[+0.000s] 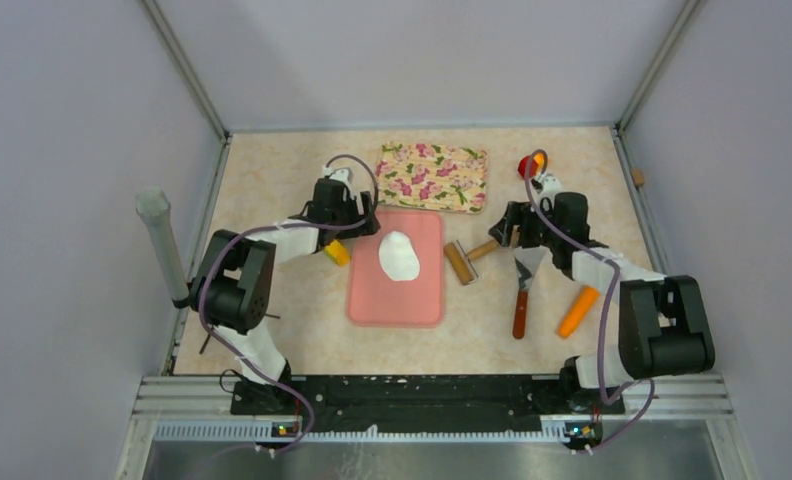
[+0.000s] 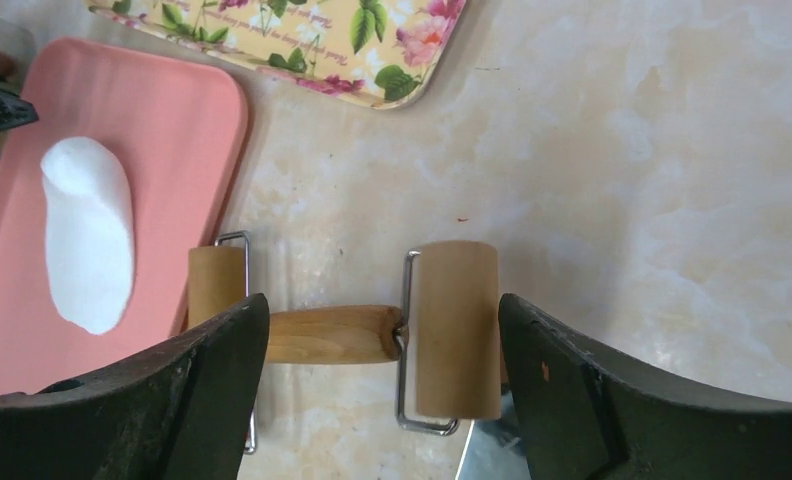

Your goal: Roll out the dumpling wrappers from the dough

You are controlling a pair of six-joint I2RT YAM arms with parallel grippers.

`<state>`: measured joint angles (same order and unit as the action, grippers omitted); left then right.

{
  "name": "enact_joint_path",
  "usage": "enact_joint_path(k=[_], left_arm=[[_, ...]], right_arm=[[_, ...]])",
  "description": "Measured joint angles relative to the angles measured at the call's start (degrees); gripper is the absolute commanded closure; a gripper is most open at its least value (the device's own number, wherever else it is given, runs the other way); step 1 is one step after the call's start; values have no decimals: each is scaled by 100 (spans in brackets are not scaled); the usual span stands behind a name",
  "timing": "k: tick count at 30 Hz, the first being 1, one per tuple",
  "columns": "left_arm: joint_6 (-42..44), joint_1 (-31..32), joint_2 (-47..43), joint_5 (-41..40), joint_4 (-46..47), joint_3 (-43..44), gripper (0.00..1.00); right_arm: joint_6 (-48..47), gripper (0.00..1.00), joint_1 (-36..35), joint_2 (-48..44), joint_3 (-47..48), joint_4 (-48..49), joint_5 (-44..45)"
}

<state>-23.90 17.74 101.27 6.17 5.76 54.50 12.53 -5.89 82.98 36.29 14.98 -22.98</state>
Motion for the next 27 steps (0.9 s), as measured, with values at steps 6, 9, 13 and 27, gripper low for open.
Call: enact_joint_path(k=[6, 9, 13, 27], left_arm=[[393, -13, -284, 66, -496, 166, 1], [634, -13, -503, 39, -741, 365, 1], [970, -13, -903, -140, -787, 420, 1], [1746, -13, 153, -765, -1519, 1725, 56]], right_arm=[[-802, 17, 0, -616, 168, -754, 332], [-1152, 18, 0, -988, 205, -918, 442], [-1434, 18, 0, -1412, 208, -940, 393], [-1989, 19, 2, -2199, -103, -675, 157]])
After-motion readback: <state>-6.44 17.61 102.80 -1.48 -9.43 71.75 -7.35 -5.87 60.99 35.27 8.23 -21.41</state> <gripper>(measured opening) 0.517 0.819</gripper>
